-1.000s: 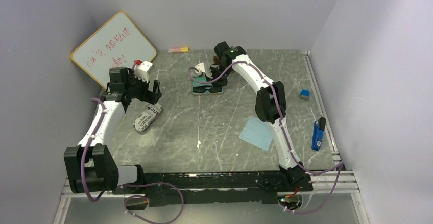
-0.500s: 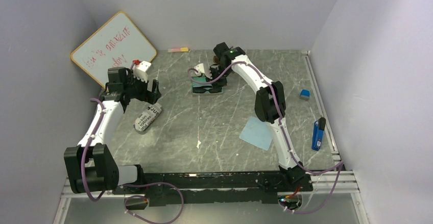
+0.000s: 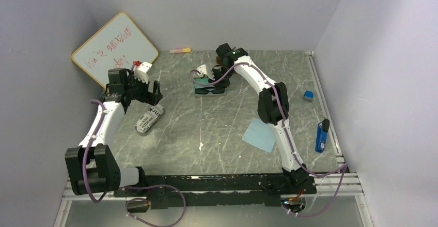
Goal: Organize the sunglasses
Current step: Place the sunglasses in the sunglasses case.
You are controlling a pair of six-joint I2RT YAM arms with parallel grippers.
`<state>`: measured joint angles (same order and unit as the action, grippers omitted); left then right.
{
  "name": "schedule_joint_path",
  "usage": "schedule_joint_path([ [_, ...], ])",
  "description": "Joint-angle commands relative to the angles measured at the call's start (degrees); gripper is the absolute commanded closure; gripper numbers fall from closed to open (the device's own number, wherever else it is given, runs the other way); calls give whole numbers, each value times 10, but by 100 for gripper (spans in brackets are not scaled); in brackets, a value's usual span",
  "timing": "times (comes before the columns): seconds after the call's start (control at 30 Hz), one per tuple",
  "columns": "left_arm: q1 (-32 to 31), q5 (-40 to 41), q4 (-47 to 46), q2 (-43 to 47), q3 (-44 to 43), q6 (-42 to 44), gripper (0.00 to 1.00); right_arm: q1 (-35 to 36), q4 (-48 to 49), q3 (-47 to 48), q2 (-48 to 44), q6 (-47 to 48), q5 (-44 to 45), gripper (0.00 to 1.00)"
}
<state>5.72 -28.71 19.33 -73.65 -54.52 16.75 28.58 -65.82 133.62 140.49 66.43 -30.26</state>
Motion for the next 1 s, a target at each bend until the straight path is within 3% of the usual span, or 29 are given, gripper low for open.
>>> schedule_joint_path([
  [0.0, 5, -20, -15, 0, 0, -6, 4, 3, 5, -1, -8, 11, -9, 88],
  [0.23, 7, -24, -14, 1, 0, -7, 4, 7, 8, 0, -10, 9, -3, 79],
  [0.47, 10, -27, -13, 2, 0, -7, 4, 9, 31, -7, -17, -3, 8, 62],
  [0.73, 14, -32, -14, 1, 1, -8, 4, 16, 70, -32, -52, -19, 9, 59],
  [0.83, 16, -34, -14, 1, 2, -7, 4, 32, 88, -79, -83, -18, 28, 56],
  [0.97, 18, -38, -14, 1, 2, -7, 4, 58, 185, -190, -150, -42, 68, 53],
])
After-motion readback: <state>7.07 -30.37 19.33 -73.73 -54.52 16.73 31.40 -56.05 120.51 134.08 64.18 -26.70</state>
